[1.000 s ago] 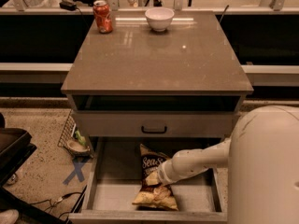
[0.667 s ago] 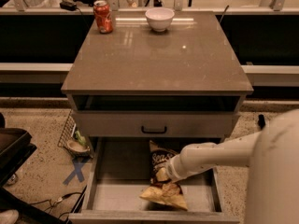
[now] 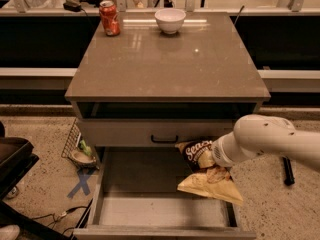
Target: Pick brown chip bag from middle drawer and place on counter
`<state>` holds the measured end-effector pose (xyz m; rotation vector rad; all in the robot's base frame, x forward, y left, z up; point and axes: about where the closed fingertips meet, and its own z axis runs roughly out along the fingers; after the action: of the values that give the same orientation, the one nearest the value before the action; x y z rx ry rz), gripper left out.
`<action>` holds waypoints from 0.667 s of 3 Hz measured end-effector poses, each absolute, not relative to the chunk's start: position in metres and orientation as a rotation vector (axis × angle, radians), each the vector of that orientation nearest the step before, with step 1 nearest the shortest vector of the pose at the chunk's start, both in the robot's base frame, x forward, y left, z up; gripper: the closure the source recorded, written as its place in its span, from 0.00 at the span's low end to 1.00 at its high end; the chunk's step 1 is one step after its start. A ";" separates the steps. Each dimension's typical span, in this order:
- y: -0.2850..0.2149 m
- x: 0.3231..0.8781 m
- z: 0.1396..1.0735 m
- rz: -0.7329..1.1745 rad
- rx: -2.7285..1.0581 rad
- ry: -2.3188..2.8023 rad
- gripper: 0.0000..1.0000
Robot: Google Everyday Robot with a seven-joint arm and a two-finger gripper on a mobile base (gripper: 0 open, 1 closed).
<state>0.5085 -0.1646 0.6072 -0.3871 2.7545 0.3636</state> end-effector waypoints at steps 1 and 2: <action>-0.165 0.508 0.607 0.364 -0.387 2.755 1.00; -0.167 0.506 0.604 0.403 -0.362 2.748 1.00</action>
Offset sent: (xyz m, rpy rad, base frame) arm -0.0061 -0.0081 -0.0074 0.0855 0.0033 -0.0365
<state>0.5060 -0.1669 0.6044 -0.3622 2.7478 0.4032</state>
